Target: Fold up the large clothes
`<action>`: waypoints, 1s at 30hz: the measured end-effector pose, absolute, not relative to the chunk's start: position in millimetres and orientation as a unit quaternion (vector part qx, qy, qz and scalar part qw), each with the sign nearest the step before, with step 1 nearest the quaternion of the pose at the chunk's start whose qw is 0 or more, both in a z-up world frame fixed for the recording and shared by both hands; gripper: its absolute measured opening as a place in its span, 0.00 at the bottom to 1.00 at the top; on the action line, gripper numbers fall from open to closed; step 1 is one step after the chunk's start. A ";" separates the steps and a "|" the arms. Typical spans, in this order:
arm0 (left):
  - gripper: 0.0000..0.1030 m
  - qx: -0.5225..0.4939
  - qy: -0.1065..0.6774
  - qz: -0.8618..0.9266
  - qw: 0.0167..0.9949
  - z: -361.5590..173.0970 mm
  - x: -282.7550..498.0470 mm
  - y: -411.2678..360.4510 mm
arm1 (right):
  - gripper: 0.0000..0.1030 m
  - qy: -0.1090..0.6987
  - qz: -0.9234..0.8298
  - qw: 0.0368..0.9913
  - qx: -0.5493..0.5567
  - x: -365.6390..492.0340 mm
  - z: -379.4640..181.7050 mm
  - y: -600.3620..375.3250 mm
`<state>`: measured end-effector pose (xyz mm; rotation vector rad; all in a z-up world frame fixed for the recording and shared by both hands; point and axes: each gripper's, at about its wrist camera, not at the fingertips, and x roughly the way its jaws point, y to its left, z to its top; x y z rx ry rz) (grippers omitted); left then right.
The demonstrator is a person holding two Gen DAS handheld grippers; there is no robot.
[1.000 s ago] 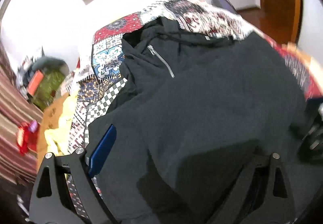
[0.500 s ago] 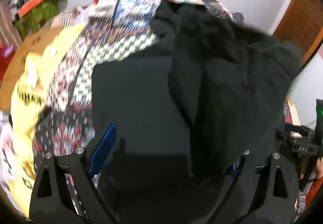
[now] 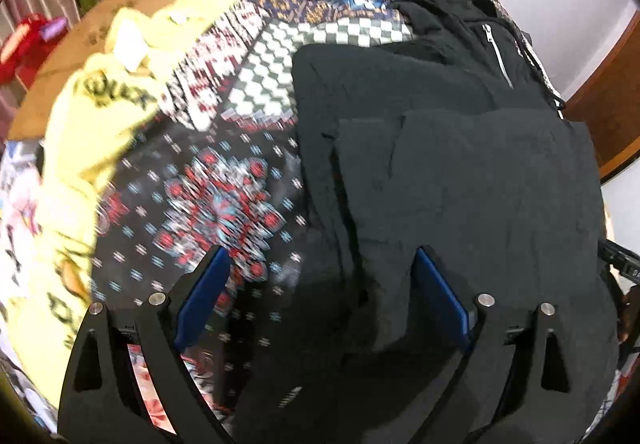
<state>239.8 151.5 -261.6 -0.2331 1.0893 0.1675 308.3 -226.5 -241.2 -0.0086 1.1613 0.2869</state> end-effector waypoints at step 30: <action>0.91 -0.054 0.439 -0.010 0.897 -172.3 470.0 88.5 | 0.88 0.426 0.188 0.884 0.045 466.0 -143.2 -146.4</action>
